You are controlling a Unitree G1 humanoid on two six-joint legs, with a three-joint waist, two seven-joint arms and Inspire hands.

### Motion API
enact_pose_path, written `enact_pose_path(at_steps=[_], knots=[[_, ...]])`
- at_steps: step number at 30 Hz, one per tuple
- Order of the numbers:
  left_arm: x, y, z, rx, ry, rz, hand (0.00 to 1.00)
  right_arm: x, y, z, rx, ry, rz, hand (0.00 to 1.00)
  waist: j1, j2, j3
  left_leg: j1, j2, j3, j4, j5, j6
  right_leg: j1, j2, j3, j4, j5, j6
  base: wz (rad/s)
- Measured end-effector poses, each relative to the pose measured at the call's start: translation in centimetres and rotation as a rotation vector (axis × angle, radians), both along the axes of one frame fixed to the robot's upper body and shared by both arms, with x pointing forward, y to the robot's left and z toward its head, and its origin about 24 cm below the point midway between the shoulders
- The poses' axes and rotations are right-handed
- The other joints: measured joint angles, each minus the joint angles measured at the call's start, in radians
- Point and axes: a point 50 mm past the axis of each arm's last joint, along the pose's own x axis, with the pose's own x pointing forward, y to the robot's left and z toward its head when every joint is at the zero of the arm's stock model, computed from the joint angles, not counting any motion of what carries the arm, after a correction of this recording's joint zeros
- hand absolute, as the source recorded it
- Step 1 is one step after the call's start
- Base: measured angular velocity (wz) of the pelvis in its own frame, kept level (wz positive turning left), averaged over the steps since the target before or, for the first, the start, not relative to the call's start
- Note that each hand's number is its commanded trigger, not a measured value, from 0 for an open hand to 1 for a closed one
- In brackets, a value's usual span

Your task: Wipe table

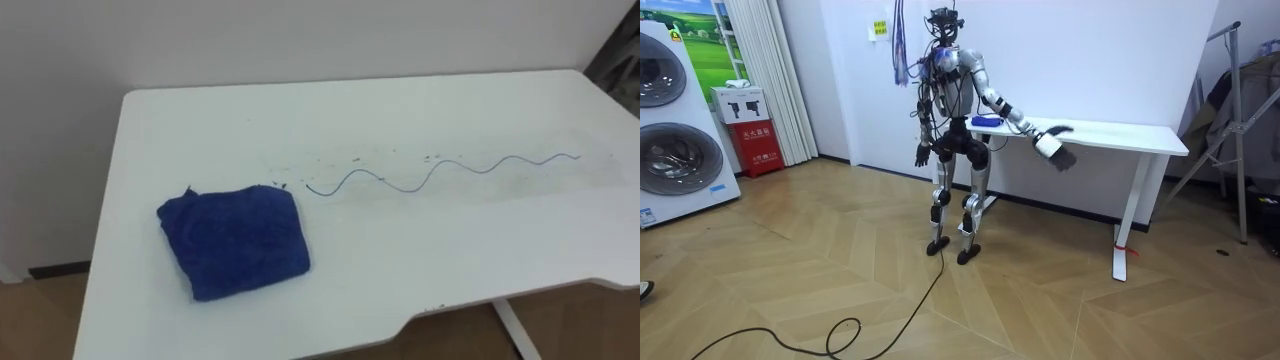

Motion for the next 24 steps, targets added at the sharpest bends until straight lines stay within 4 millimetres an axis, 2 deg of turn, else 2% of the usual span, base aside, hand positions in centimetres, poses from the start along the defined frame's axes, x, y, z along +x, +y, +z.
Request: enact_pose_path(at_steps=[1,2,3,4,6,7,8,10,13,14,18,24], knots=[[0.0,-0.1,0.0,0.002,-0.002,-0.005,0.0,0.8,0.0,0.7,-0.044,-0.015,0.038,0.0,0.002,0.0,-0.0001,-0.001,0.0,0.0,0.0,0.0,0.0,-0.002,0.0,0.001,0.002,0.0,-0.001,-0.08],[0.0,-0.1,0.0,0.0,-0.002,-0.013,0.0,2.5,0.2,2.1,-0.139,-0.033,0.124,0.0,0.013,0.002,0.0001,-0.001,0.001,0.004,-0.001,0.0,0.0,-0.005,0.002,0.003,0.003,0.001,-0.001,-0.14],[-0.4,-0.2,-0.1,-0.004,0.006,-0.017,0.0,4.1,0.6,3.8,-0.23,-0.076,0.199,0.0,0.022,0.007,0.003,-0.002,0.002,0.013,-0.001,0.0,0.0,-0.008,0.002,0.004,0.003,0.001,-0.002,-0.13],[-0.2,-0.3,-0.1,-0.006,0.005,-0.022,0.0,5.0,0.9,4.8,-0.278,-0.102,0.237,0.0,0.023,0.01,0.0048,-0.002,0.002,0.015,-0.001,0.0,0.0,-0.008,0.003,0.005,0.002,0.001,-0.002,-0.07],[-0.1,-0.6,-0.2,-0.013,0.007,-0.049,0.0,8.1,2.9,8.7,-0.489,-0.2,0.41,0.0,0.026,0.018,0.008,-0.003,0.003,0.023,-0.001,0.0,0.0,-0.008,0.002,0.005,-0.001,0.001,-0.002,0.0],[0.0,-0.7,-0.2,-0.014,0.007,-0.059,0.0,8.7,3.5,9.4,-0.536,-0.22,0.452,0.0,0.028,0.022,0.0099,-0.003,0.003,0.023,-0.001,0.0,0.0,-0.009,0.002,0.004,0.0,0.001,-0.002,0.0],[0.2,-0.9,-0.3,-0.013,0.003,-0.076,0.0,9.7,4.9,10.6,-0.61,-0.254,0.535,0.0,0.033,0.025,0.0105,-0.004,0.003,0.023,-0.001,0.0,0.0,-0.009,0.002,0.003,0.0,0.001,-0.002,0.0],[0.9,-1.4,-0.4,-0.028,-0.021,-0.1,0.0,11.0,7.7,12.4,-0.721,-0.316,0.682,0.0,0.054,0.03,0.0064,-0.005,0.003,0.023,-0.001,0.0,0.0,-0.007,0.002,0.001,0.002,0.001,-0.003,0.02],[1.6,-1.8,-0.4,-0.034,-0.05,-0.131,0.0,11.9,10.2,13.9,-0.796,-0.37,0.802,0.0,0.084,0.032,0.0046,-0.009,0.003,0.023,-0.001,0.0,0.0,-0.01,0.002,0.0,0.002,0.002,-0.003,0.01],[1.6,-1.9,-0.4,-0.035,-0.053,-0.144,0.0,12.6,11.7,14.7,-0.82,-0.414,0.859,0.0,0.101,0.034,0.0037,-0.008,0.003,0.023,-0.001,0.0,0.0,-0.009,0.002,-0.002,0.003,0.002,-0.003,-0.03],[2.1,-2.4,-0.5,-0.047,-0.061,-0.183,0.0,14.1,15.2,16.3,-0.885,-0.504,1.018,0.0,0.113,0.031,0.0019,-0.004,0.004,0.011,-0.002,0.0,0.0,0.005,-0.002,-0.028,-0.002,0.002,-0.003,0.15],[2.9,-2.7,-0.5,-0.059,-0.075,-0.215,0.0,14.1,19.5,15.8,-0.979,-0.464,1.288,0.0,0.163,0.035,0.0048,-0.005,0.002,-0.002,-0.007,0.0,0.0,0.008,-0.005,-0.041,-0.009,0.002,-0.003,0.07]])
